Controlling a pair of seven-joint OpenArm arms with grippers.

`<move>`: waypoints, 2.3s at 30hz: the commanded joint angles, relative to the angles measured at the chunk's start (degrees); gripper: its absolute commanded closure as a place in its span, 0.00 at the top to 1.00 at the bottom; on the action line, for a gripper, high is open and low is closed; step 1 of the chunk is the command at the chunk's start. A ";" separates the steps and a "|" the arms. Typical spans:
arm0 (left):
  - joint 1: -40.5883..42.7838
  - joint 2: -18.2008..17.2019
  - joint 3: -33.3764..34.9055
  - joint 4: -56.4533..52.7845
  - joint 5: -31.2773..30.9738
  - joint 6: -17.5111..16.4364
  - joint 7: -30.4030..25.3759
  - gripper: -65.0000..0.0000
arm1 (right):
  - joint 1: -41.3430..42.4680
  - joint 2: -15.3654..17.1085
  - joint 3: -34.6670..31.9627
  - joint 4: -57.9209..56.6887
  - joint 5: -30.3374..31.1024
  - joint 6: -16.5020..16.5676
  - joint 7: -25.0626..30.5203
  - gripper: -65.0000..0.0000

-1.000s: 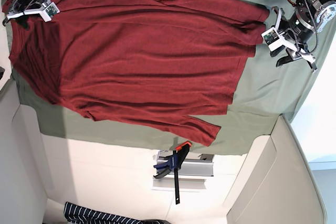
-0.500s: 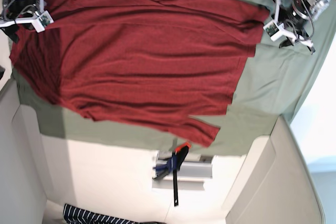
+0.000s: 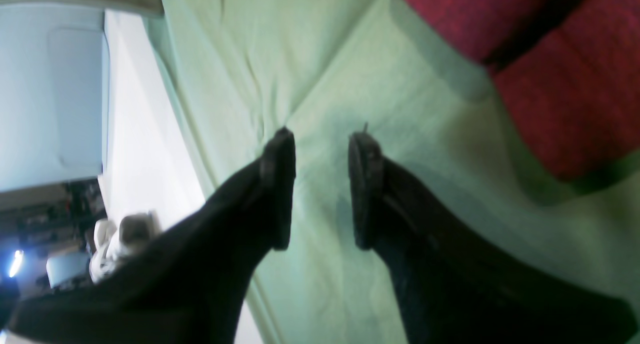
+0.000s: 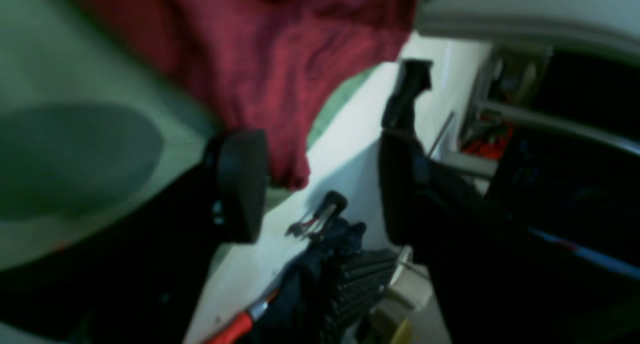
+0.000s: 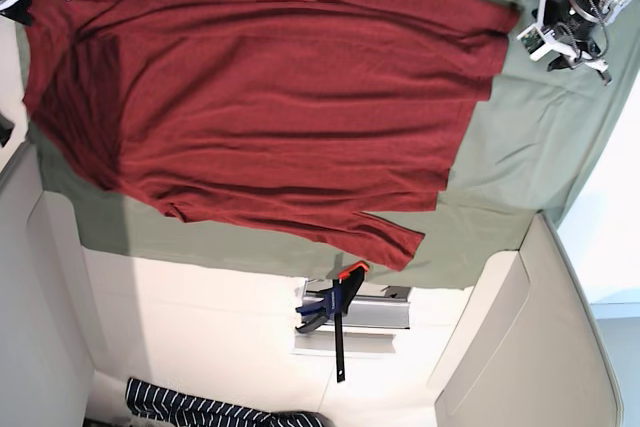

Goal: Fold the T-shirt properly

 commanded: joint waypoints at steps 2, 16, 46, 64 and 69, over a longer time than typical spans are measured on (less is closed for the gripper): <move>-0.63 -1.11 -0.59 0.59 0.57 0.85 0.17 0.33 | -1.14 2.10 0.61 2.14 -0.68 -0.52 -0.92 0.54; -0.13 2.47 -0.59 1.22 5.29 -4.76 0.57 0.33 | -0.79 2.01 0.59 0.26 6.12 7.69 1.38 0.54; 12.11 -0.15 -0.57 13.51 8.50 -4.33 0.15 0.33 | 6.67 -3.72 -0.13 -9.60 9.27 12.55 5.88 0.54; 12.07 -0.22 -0.52 13.53 12.87 -4.50 -1.25 0.24 | 18.86 -3.56 -23.69 -16.15 -5.31 6.75 7.08 0.54; 12.11 -2.75 0.48 13.53 13.42 -7.43 -0.92 0.25 | 19.82 -3.56 -23.67 -16.39 -4.00 6.75 7.08 0.54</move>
